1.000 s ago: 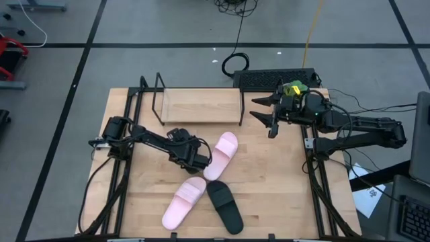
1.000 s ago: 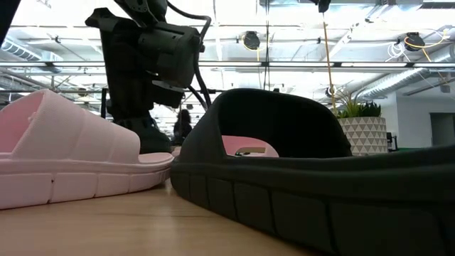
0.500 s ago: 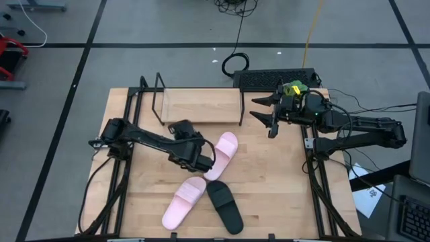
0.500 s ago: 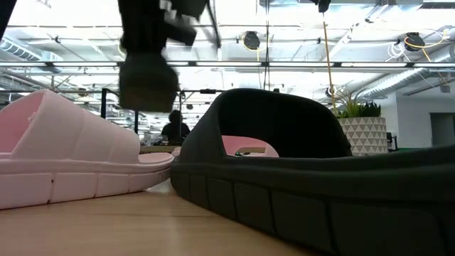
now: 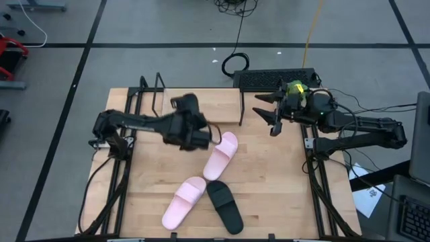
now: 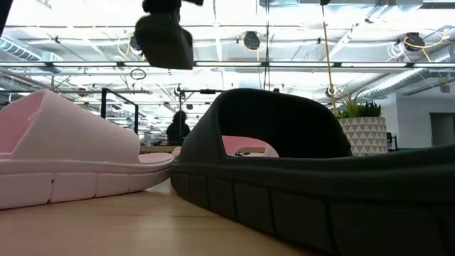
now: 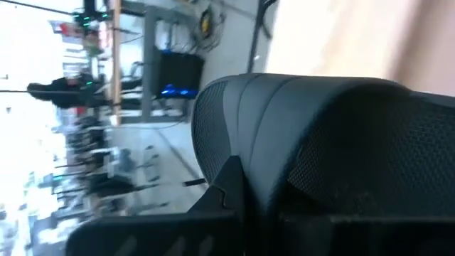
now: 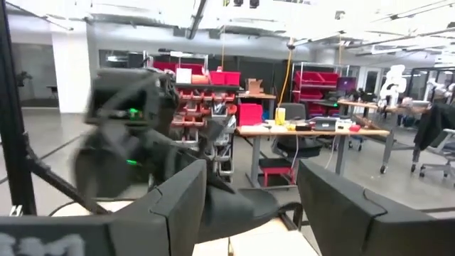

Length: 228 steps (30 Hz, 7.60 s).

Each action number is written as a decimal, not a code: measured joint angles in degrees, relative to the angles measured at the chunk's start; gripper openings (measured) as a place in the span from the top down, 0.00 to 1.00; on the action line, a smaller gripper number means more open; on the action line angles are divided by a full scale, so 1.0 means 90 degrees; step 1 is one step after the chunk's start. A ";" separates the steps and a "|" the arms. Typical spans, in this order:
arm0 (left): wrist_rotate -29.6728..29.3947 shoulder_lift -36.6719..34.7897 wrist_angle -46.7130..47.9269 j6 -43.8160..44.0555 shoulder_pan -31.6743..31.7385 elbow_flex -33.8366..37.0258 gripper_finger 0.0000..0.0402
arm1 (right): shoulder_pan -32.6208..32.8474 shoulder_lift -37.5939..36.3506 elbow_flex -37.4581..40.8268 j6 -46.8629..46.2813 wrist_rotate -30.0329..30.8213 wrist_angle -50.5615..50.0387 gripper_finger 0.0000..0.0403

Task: Pick and place slides into the shelf
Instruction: Put the top black slipper on the shelf

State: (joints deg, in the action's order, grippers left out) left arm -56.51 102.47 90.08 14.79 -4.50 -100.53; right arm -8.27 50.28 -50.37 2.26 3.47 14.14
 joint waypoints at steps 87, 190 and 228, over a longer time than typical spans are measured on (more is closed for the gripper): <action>0.2771 -0.1432 -0.8590 -0.7293 0.4799 0.5714 0.98 | -0.0070 0.0763 0.0002 -0.0464 0.1442 0.1406 0.47; 0.2463 -0.2117 -0.7674 -0.6385 0.4303 0.5712 0.56 | -0.0070 0.0760 0.0002 -0.0609 0.1419 0.1406 0.47; 0.2551 -0.1544 -0.8046 -0.6763 0.4442 0.5704 0.65 | -0.0068 0.0760 0.0002 -0.0747 0.1435 0.1408 0.47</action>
State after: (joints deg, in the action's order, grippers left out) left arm -33.55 88.58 17.67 -46.08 35.48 -49.19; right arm -8.88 57.12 -50.35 -4.46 16.38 26.81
